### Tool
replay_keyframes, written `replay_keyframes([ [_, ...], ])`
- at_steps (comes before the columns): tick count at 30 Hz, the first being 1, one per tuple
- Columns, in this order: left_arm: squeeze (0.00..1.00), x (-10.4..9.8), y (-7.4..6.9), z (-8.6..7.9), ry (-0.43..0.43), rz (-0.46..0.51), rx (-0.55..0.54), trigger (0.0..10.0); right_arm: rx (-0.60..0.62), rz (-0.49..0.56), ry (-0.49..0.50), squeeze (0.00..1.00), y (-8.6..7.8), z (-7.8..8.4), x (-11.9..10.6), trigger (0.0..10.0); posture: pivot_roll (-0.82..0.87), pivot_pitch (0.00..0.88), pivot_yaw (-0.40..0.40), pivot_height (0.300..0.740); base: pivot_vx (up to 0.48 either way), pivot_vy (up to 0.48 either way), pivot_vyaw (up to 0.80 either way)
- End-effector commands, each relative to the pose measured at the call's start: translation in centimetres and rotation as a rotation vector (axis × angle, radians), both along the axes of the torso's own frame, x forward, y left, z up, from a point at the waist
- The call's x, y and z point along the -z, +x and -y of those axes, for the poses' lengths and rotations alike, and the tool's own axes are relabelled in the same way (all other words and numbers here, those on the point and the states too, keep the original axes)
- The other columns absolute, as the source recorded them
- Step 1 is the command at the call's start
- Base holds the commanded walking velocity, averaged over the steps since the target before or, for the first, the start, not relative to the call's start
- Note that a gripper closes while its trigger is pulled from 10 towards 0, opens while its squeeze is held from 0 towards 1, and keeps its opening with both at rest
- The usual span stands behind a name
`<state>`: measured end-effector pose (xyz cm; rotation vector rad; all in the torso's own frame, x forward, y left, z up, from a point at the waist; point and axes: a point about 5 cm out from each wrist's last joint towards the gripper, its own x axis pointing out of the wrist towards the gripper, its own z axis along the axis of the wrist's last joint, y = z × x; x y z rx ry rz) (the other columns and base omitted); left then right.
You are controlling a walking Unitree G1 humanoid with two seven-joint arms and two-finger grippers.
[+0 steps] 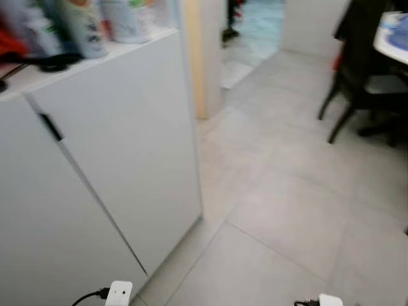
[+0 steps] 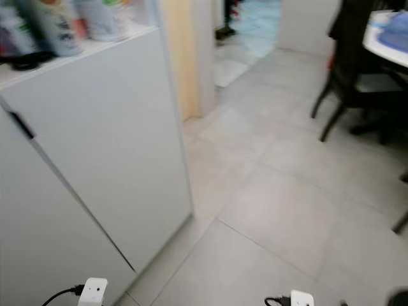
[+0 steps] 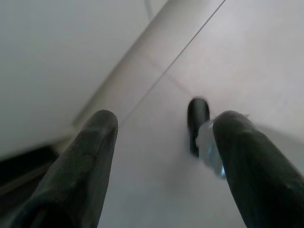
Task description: Restocking fridge
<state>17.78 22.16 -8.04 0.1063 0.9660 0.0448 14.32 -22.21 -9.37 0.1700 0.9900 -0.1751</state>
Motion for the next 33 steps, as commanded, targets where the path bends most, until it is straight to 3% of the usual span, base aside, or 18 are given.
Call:
replay_keyframes([
  [1, 0.00, 0.26, -0.53, -0.11, -0.002, -0.024, -0.016, 10.0, -0.007, -0.008, 0.007, 0.00, -0.19, -0.24, 0.12, 10.0, -0.05, 0.000, -0.011, 0.740, 0.000, 0.000, 0.80],
  [33, 0.00, 0.33, -0.76, -0.23, -0.011, -0.030, -0.028, 10.0, -0.025, -0.011, 0.006, 0.00, -0.07, -0.11, 0.05, 10.0, -0.05, 0.000, -0.021, 0.740, 0.000, 0.000, 0.80],
])
